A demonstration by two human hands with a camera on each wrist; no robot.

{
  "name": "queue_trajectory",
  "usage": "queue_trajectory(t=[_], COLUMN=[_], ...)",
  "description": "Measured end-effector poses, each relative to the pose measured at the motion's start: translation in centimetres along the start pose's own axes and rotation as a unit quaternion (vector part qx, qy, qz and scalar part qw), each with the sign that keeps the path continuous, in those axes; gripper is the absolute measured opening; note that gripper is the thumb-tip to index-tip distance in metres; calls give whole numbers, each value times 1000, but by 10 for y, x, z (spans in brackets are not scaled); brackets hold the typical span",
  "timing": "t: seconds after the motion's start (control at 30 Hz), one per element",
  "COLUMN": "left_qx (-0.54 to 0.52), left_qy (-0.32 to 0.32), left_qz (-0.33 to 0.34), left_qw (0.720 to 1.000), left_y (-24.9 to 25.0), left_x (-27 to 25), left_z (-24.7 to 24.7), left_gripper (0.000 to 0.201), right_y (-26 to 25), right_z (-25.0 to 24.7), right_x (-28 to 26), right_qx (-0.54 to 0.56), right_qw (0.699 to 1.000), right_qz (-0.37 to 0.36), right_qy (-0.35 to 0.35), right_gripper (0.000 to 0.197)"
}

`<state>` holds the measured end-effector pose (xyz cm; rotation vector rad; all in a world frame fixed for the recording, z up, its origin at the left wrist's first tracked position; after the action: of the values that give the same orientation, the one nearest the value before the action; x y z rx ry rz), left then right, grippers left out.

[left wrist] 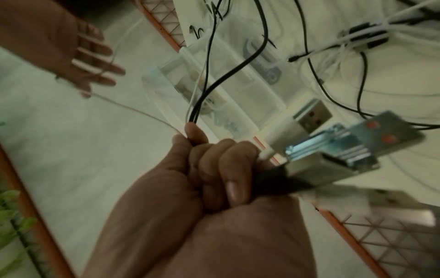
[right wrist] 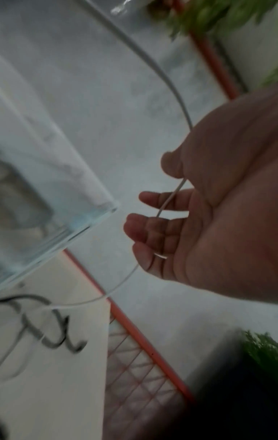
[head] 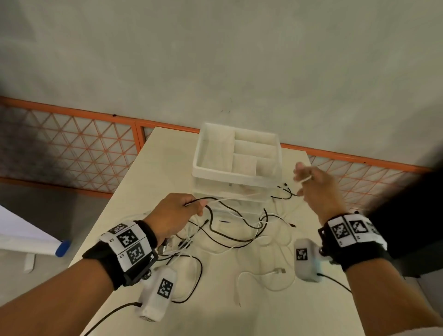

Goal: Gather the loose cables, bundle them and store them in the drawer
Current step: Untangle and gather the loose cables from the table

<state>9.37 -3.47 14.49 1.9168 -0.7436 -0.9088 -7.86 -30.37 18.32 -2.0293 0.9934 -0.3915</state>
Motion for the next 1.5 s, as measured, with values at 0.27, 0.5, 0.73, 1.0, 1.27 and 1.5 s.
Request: queue_trajectory(t=[0.27, 0.5, 0.73, 1.0, 1.27, 1.5], left_qx=[-82, -51, -20, 40, 133, 53], left_qy=[-6, -16, -75, -155, -64, -2], left_qz=[10, 6, 83, 99, -41, -38], left_qw=[997, 999, 994, 982, 988, 998], left_y=[3, -3, 37, 16, -49, -38], left_x=[5, 3, 0, -7, 6, 10], left_z=[0, 6, 37, 2, 23, 27], left_gripper=[34, 32, 46, 28, 21, 27], right_y=[1, 85, -24, 26, 49, 110], right_z=[-11, 39, 107, 48, 61, 101], right_x=[6, -16, -68, -22, -22, -56], right_qx=[53, -103, 7, -115, -114, -150], right_qw=[993, 976, 948, 984, 982, 976], right_qz=[-100, 90, -81, 78, -25, 17], right_qy=[-17, -172, -309, -108, -149, -159], right_gripper=[37, 75, 49, 3, 50, 19])
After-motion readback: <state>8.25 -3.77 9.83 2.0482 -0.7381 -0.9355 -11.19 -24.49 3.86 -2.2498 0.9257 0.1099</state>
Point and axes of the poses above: each hand's wrist, its own x-axis towards the middle knuckle, its own z-axis out of the palm, y = z × x, the point moved 4 cm from there along x, towards the middle knuckle, and after that the axes turned 10 degrees about -y, right-handed, at the moved point
